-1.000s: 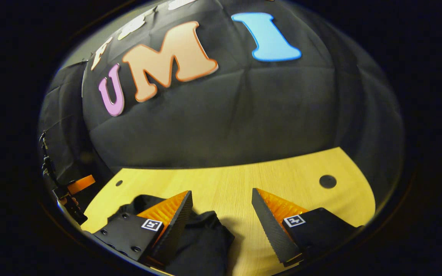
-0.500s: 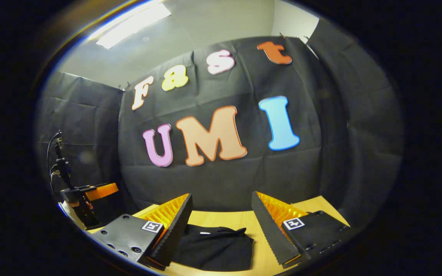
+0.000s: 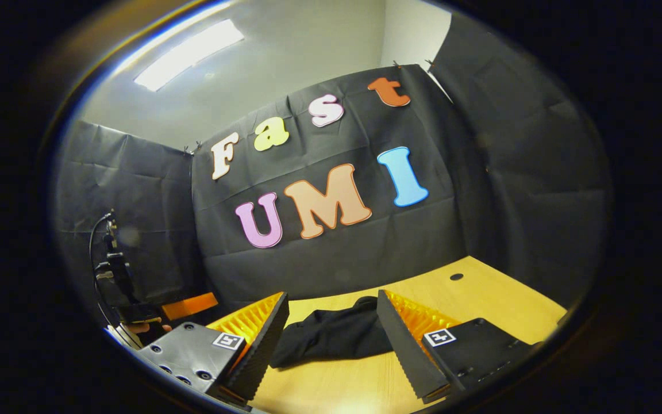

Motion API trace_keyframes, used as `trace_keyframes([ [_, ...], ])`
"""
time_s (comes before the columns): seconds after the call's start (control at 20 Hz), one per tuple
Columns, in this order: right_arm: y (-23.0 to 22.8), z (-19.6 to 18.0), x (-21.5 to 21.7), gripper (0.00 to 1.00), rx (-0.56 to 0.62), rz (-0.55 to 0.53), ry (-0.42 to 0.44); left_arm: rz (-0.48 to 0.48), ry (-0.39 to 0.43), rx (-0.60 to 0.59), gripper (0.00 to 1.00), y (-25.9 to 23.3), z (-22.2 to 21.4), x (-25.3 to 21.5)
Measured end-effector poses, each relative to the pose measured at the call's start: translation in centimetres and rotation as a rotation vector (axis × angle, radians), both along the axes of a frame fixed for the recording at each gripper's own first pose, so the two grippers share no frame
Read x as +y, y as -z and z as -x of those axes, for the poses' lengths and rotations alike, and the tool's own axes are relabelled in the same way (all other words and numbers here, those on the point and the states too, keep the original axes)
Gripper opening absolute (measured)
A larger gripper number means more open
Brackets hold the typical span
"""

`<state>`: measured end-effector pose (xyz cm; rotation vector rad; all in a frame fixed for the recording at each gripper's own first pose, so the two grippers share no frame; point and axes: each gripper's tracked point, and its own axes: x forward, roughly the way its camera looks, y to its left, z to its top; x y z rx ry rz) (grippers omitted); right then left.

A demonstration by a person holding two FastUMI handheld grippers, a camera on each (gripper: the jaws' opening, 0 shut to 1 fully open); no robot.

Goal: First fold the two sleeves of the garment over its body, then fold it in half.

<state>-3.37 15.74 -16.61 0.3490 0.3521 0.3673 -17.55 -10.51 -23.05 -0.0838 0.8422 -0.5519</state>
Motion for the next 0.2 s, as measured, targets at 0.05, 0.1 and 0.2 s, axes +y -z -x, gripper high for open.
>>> trace_keyframes([
  [0.05,0.1,0.7,0.0,0.93,0.028,-0.017,0.002,-0.01,-0.006,0.001,0.92,0.1,0.1,0.8],
  [0.1,0.0,1.0,-0.1,0.97,0.034,-0.034,0.009,-0.014,-0.014,0.004,0.92,-0.3,-0.1,1.5],
  [0.2,-1.7,1.5,-0.4,0.92,0.005,-0.059,0.029,0.017,-0.03,0.007,0.92,-1.3,-0.3,1.4],
])
